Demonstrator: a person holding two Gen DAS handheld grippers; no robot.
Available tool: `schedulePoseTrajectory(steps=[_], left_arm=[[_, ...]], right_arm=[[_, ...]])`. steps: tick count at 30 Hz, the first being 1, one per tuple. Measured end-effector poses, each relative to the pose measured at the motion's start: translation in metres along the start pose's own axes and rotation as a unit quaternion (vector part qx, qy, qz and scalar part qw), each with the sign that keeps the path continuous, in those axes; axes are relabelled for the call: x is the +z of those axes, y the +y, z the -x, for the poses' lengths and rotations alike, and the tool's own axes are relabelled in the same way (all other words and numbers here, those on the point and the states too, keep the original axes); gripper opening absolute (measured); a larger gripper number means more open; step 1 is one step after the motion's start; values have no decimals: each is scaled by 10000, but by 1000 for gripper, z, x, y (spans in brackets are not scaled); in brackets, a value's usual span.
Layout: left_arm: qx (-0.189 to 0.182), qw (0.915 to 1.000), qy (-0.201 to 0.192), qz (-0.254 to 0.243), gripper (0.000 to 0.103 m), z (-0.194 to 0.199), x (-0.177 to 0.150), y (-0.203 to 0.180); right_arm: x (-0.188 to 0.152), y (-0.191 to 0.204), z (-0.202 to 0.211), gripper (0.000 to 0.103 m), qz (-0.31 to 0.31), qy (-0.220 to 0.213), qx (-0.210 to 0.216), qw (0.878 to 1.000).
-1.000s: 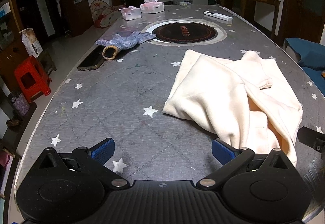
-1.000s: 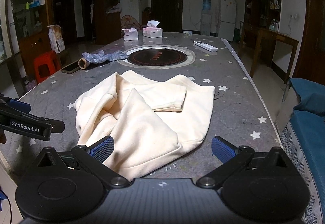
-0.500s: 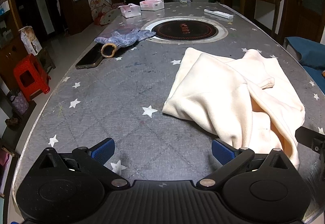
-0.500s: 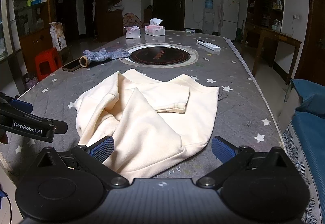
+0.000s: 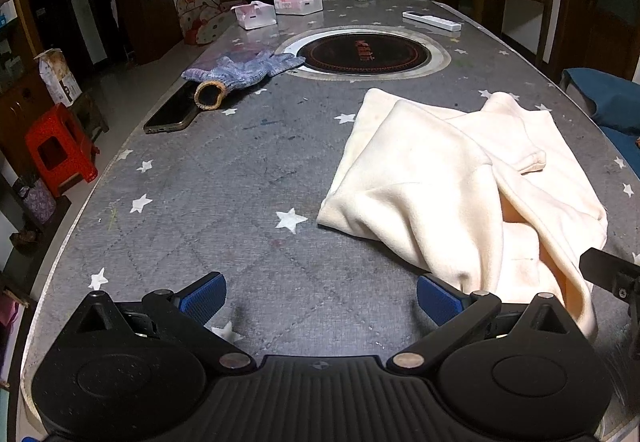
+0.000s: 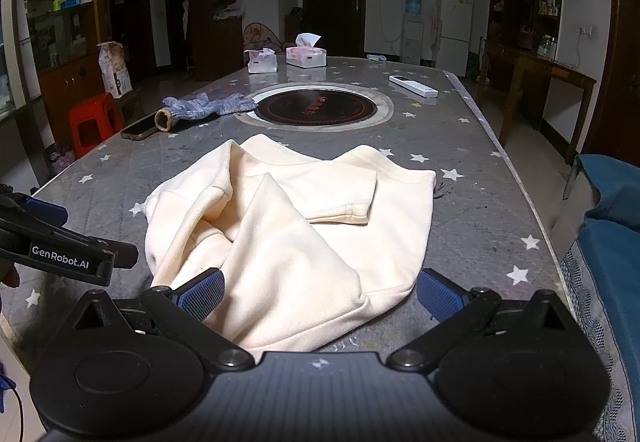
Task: Fold clothes
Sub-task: 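Move both grippers toward the crumpled cream sweatshirt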
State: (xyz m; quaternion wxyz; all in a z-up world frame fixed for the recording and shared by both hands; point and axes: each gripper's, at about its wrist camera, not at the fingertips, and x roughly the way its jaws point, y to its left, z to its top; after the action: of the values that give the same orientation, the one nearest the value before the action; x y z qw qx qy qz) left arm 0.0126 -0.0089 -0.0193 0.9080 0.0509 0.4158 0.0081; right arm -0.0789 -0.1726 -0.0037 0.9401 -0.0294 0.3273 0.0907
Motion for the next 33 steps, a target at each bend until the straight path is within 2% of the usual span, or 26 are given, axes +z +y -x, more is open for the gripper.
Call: schedulePoseTrajectory(steps=[20, 33], left_arm=[[-3, 10000, 47, 31, 103, -6, 4, 1], [17, 10000, 33, 48, 103, -12, 12, 3]], right_arm=[[3, 0, -6, 103, -21, -2, -12, 10000], [12, 2, -17, 103, 37, -19, 159, 9999]])
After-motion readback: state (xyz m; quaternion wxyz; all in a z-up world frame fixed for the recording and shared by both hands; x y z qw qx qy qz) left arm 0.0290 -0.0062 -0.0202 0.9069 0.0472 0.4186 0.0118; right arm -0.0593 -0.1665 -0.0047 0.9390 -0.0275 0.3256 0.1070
